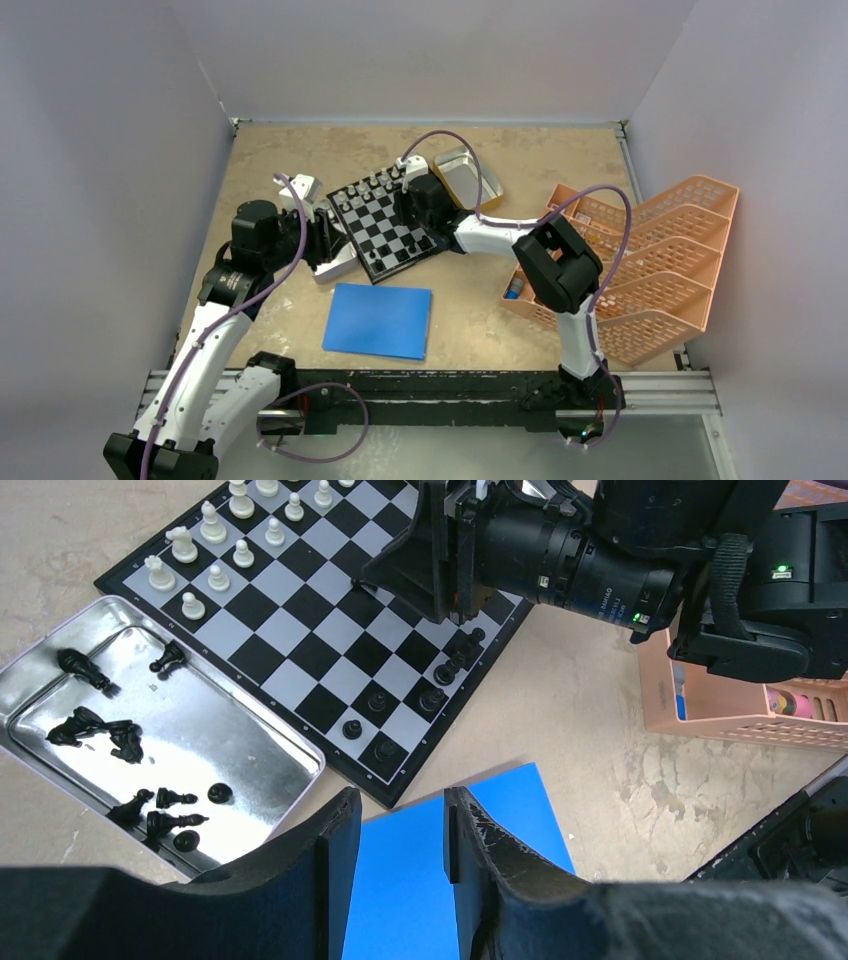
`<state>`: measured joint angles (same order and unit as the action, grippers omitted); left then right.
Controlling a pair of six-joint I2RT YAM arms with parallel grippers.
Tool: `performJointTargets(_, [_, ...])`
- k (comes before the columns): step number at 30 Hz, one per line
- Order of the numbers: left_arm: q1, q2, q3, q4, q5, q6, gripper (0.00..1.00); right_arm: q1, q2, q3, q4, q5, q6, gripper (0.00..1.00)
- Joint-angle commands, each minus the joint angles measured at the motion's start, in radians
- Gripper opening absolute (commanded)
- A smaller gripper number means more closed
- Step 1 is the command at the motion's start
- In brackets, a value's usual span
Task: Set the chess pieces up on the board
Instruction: Pick up the chess piece from the chessboard.
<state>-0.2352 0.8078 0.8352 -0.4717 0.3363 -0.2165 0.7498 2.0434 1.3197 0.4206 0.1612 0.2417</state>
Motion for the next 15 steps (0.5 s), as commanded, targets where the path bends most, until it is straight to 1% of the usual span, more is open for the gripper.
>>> performJointTargets(1, [-0.001, -0.004, -0.002, 0.039, 0.000, 0.017, 0.36, -0.007, 0.003, 0.049, -0.034, 0.004, -0.030, 0.32])
performJointTargets(6, [-0.001, -0.002, -0.005, 0.038, 0.000, 0.017, 0.36, -0.016, 0.012, 0.027, -0.007, 0.030, -0.044, 0.32])
performJointTargets(15, [-0.001, 0.004, -0.002, 0.036, 0.000, 0.016, 0.36, -0.025, 0.029, 0.048, -0.005, -0.024, -0.052, 0.35])
